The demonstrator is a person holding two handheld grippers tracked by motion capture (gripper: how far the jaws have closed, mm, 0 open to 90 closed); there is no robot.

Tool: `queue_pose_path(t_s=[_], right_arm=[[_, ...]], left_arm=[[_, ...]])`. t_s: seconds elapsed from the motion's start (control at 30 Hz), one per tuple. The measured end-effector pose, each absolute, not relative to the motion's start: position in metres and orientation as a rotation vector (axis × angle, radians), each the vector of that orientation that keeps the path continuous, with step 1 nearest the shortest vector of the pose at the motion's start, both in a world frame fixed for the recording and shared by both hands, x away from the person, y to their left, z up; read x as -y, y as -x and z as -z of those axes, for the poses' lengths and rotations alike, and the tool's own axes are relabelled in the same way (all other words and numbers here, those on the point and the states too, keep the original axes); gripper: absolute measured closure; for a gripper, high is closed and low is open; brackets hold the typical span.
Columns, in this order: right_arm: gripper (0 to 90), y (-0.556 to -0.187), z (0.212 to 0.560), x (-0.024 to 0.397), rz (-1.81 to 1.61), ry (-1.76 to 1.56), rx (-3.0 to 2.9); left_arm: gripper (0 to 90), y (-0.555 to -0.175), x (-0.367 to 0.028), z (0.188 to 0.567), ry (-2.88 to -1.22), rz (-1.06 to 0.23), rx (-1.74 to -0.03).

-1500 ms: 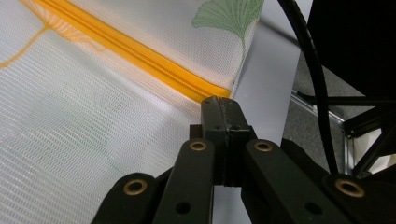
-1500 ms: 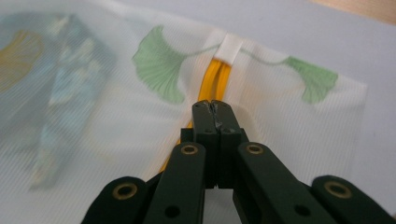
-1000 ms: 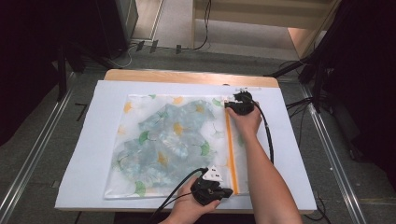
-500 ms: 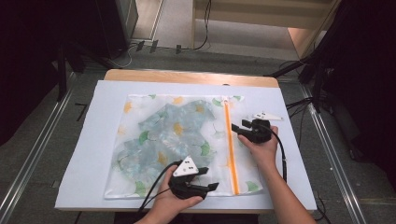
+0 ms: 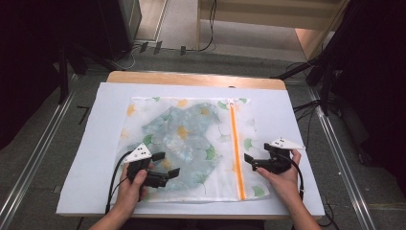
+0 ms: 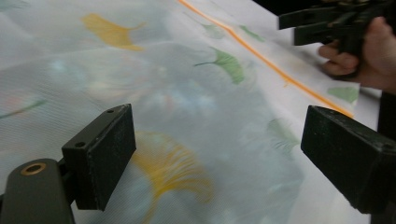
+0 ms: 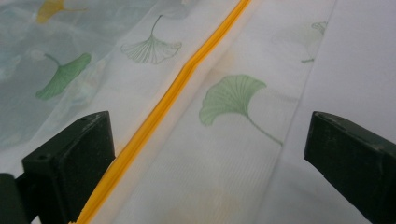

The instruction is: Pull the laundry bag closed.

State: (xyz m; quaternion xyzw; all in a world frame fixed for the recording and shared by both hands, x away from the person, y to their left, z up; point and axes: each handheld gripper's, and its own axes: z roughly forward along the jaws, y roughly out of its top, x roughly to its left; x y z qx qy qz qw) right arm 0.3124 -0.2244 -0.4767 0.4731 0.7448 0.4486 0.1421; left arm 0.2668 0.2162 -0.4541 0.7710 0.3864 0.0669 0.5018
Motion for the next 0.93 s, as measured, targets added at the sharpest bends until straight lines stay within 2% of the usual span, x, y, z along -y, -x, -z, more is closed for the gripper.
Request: queue_pose_path(t_s=[0.13,0.33,0.73,0.93], right_arm=[[0.0,-0.295,0.478,0.239,-1.297,-1.365,-2.133],[0.0,-0.272,0.476,0.259,-1.302,-1.373,-2.11],[0.0,-0.24,0.465,0.288,-1.301,-1.424,-2.017],[0.0,-0.238,0.462,0.294,-1.334,-1.462,-1.983]], left_arm=[[9.6,-0.269,-0.238,0.458,-1.879,-0.238,-0.961],[1.0,-0.272,-0.269,0.46,-1.803,-0.273,-1.024],[0.0,-0.257,-0.322,0.453,-1.795,-0.412,-1.08],[0.0,-0.255,-0.344,0.449,-1.739,-0.426,-1.154]])
